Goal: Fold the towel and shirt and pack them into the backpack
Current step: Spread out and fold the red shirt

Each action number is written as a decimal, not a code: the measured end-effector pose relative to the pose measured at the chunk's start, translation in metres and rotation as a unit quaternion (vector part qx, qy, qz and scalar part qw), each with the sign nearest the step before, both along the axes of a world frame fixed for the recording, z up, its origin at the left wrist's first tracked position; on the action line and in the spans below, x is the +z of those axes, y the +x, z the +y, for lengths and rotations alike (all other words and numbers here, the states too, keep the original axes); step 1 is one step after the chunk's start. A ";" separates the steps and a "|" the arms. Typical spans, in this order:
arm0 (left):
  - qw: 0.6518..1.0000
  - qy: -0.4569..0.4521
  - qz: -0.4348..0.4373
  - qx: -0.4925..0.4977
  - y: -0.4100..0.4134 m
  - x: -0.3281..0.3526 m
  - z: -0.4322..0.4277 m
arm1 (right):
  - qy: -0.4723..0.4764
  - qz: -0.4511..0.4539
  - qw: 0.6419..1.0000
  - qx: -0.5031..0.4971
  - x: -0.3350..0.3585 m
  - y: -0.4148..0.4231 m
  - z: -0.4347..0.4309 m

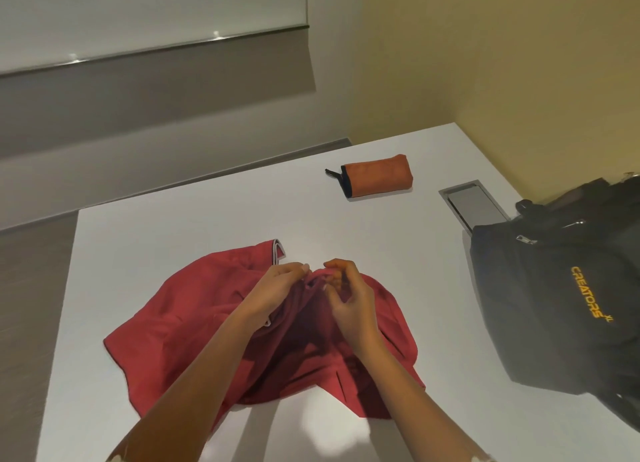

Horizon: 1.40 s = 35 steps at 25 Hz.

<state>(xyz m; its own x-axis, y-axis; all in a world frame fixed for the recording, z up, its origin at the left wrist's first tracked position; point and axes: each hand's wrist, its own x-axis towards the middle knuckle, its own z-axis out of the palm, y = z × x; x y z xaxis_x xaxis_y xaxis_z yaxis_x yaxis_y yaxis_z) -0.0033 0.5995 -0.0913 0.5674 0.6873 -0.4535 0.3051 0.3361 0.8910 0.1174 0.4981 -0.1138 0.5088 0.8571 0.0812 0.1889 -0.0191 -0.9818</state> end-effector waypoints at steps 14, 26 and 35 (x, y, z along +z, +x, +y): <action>0.996 0.071 -0.001 -0.045 -0.033 0.023 -0.028 | -0.006 0.040 0.998 0.038 0.033 -0.039 -0.026; 0.964 0.184 0.092 -0.167 -0.060 0.039 -0.043 | -0.070 -0.019 0.993 0.092 0.050 -0.031 -0.040; 0.870 0.356 0.280 -0.193 -0.143 0.097 0.010 | -0.070 -0.143 0.987 -0.007 0.110 0.026 -0.022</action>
